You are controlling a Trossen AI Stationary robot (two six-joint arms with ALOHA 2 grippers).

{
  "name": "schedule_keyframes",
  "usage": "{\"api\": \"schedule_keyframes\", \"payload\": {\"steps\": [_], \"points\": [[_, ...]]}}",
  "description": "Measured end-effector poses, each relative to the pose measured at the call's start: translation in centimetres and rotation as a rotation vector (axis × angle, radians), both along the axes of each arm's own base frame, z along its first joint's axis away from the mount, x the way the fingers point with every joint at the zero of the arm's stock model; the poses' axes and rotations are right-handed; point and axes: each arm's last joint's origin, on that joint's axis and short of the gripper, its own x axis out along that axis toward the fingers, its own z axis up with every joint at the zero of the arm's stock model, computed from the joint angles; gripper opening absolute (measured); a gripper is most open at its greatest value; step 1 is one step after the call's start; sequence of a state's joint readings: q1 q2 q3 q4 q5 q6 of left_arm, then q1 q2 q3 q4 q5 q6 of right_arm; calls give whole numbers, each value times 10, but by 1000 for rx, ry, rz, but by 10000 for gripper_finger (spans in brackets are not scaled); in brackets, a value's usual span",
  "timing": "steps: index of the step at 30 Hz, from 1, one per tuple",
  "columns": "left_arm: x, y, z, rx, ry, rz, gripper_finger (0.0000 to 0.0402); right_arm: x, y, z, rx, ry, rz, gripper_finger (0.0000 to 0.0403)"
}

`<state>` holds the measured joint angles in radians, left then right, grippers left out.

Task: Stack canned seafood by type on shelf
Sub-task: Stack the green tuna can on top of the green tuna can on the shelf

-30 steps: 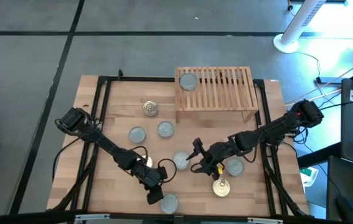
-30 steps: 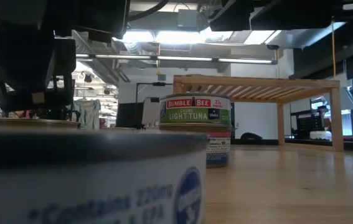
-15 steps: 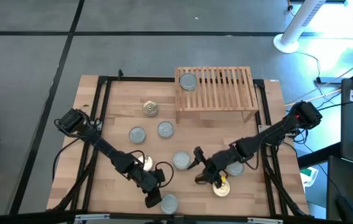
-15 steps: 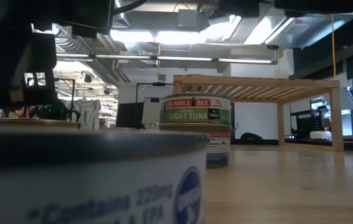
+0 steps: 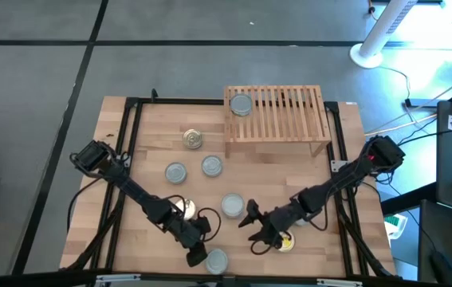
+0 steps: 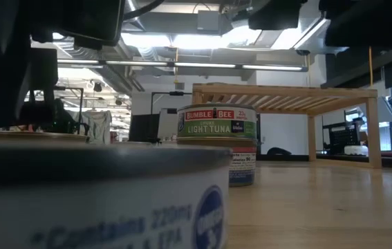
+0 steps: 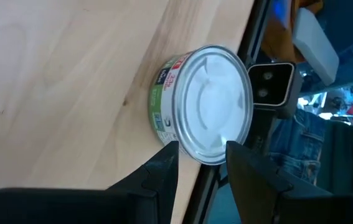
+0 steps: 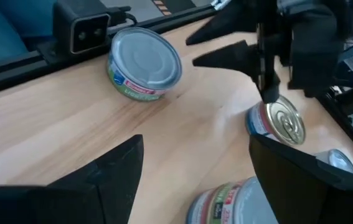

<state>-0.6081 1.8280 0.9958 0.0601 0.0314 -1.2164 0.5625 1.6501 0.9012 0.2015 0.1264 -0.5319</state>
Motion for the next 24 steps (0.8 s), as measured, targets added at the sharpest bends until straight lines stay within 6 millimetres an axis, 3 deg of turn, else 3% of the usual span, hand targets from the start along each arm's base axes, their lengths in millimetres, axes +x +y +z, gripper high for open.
{"api": "schedule_keyframes", "payload": {"steps": [17, 24], "points": [[2, -4, -20, 13, 45, 41, 127, -1, 1, 0, 15, 11, 25, 292], [5, -5, -17, -4, 1, 59, 127, 0, 2, 1, 27, 3, 34, 292]]}}
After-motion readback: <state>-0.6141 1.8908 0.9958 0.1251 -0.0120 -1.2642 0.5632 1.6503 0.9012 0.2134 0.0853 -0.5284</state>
